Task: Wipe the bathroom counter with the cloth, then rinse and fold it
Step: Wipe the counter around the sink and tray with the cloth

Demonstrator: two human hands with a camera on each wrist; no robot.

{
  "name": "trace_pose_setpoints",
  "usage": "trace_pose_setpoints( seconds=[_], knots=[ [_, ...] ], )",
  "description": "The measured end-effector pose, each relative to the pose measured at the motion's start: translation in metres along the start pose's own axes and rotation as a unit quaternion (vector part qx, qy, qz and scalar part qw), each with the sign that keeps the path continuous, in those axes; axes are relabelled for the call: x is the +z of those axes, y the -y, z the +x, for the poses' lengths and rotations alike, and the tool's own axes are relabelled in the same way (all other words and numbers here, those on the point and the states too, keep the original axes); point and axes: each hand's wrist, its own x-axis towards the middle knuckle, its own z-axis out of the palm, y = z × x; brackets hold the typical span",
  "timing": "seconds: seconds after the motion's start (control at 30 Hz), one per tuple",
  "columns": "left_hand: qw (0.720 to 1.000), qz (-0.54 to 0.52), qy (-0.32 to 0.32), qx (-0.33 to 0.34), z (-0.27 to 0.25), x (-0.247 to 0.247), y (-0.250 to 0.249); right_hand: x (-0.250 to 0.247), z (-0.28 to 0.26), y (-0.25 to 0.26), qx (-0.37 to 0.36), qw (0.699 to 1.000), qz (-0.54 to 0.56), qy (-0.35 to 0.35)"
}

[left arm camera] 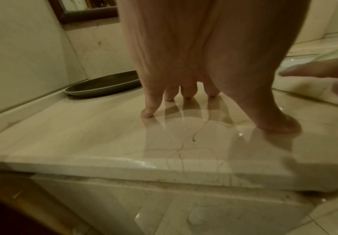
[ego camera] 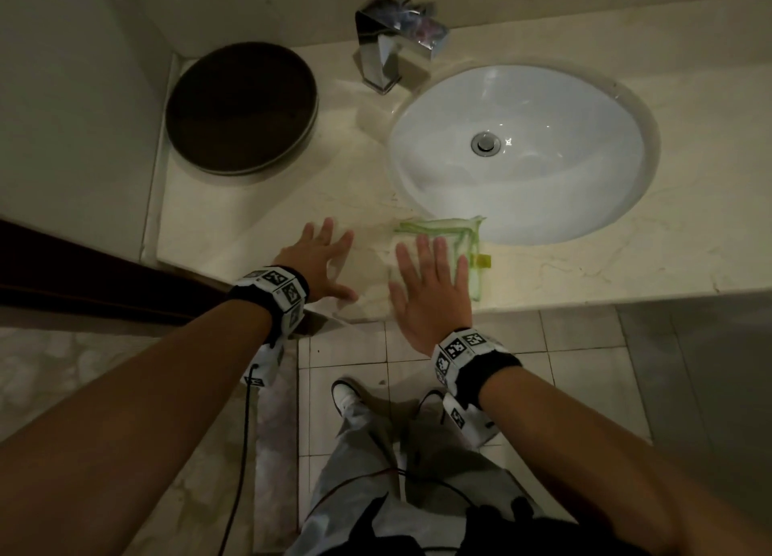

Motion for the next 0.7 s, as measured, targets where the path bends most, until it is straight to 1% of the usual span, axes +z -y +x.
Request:
trace_pose_setpoints(
  seconds=[0.07,0.17,0.23,0.37,0.43,0.5,0.57,0.63,0.7],
  knots=[
    [1.000,-0.002,0.003,0.003,0.000,-0.001,-0.001,-0.003,-0.004,-0.013,-0.009,1.000,0.000,-0.004],
    [1.000,0.004,0.009,0.003,-0.001,-0.001,-0.003,-0.009,-0.011,-0.042,0.009,1.000,0.009,-0.014],
    [1.000,0.011,0.012,0.000,-0.002,-0.001,-0.004,-0.013,-0.018,-0.069,0.042,0.999,0.019,-0.013],
    [1.000,0.012,0.014,-0.012,0.000,-0.003,-0.008,-0.024,-0.031,-0.124,0.143,0.988,0.042,-0.028],
    [1.000,0.014,0.016,-0.018,-0.001,-0.005,-0.012,-0.027,-0.037,-0.145,0.170,0.984,0.038,-0.034],
    [1.000,0.006,0.010,-0.028,-0.002,-0.008,-0.015,-0.025,-0.037,-0.151,0.173,0.983,0.035,-0.042],
    [0.999,-0.002,-0.018,-0.034,-0.003,-0.010,-0.024,-0.022,-0.034,-0.147,0.179,0.982,0.030,-0.045],
    [0.998,0.002,-0.051,-0.021,-0.004,-0.013,-0.037,-0.020,-0.030,-0.137,0.195,0.979,0.032,-0.048],
    [0.997,-0.004,-0.072,0.007,-0.006,-0.014,-0.055,-0.019,-0.028,-0.125,0.188,0.980,0.043,-0.056]
  ],
)
